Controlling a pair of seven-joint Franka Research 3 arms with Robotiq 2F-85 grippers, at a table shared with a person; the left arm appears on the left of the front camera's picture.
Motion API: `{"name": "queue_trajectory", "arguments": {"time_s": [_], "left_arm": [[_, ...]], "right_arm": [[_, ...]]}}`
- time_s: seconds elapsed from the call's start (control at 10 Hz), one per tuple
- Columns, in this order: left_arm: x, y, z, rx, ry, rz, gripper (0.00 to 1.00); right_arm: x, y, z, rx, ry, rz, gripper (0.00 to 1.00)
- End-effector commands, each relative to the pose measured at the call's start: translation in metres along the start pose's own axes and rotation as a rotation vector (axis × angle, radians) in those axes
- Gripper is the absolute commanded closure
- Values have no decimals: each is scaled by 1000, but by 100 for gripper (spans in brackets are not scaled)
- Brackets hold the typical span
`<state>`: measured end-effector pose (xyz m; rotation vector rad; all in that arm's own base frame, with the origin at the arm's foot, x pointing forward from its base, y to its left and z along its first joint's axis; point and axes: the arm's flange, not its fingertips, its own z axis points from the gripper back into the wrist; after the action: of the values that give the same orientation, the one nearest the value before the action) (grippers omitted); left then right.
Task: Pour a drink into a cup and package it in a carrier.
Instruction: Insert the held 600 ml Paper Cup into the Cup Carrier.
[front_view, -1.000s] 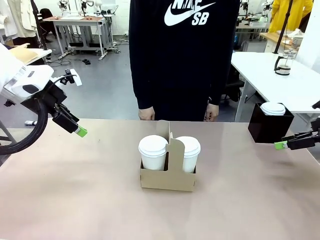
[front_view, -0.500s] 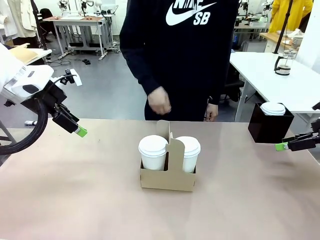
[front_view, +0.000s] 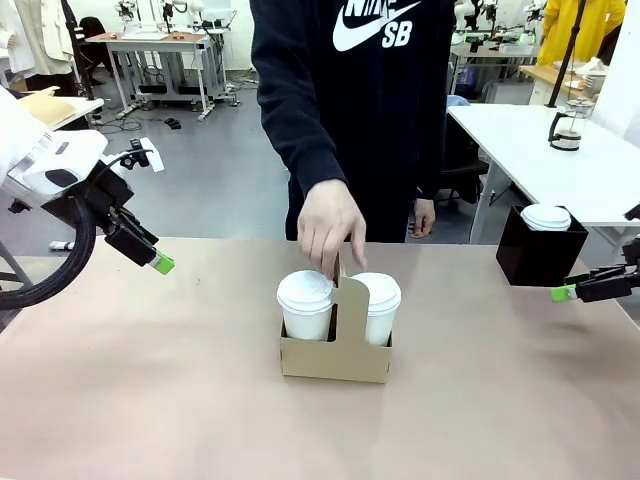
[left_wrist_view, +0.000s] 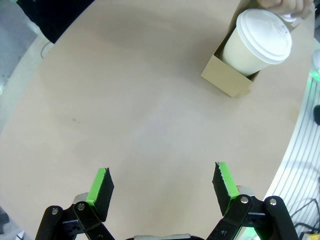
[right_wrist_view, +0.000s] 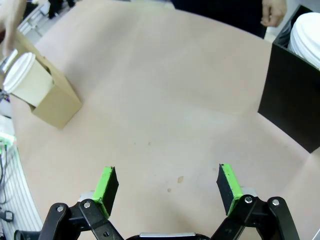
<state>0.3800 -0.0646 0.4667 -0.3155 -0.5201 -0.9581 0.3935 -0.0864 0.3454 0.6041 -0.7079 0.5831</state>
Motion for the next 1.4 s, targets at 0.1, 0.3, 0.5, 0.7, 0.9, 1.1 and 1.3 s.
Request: {"name": "queue_trajectory", "arguments": {"time_s": [0.1, 0.3, 0.5, 0.7, 0.9, 1.1, 1.3], "left_arm": [[0, 0, -2, -5, -10, 15, 0], [0, 0, -2, -5, -10, 15, 0], [0, 0, -2, -5, -10, 15, 0], [0, 0, -2, -5, -10, 15, 0], [0, 0, -2, -5, -10, 15, 0], [0, 0, -2, -5, -10, 15, 0], [0, 0, -2, -5, -10, 15, 0]], "right_arm": [[-1, -1, 2, 6, 3, 0, 0], [-1, -1, 2, 6, 3, 0, 0], [-1, -1, 2, 6, 3, 0, 0], [-1, -1, 2, 6, 3, 0, 0], [-1, -1, 2, 6, 3, 0, 0], [-1, -1, 2, 6, 3, 0, 0], [-1, -1, 2, 6, 3, 0, 0]]}}
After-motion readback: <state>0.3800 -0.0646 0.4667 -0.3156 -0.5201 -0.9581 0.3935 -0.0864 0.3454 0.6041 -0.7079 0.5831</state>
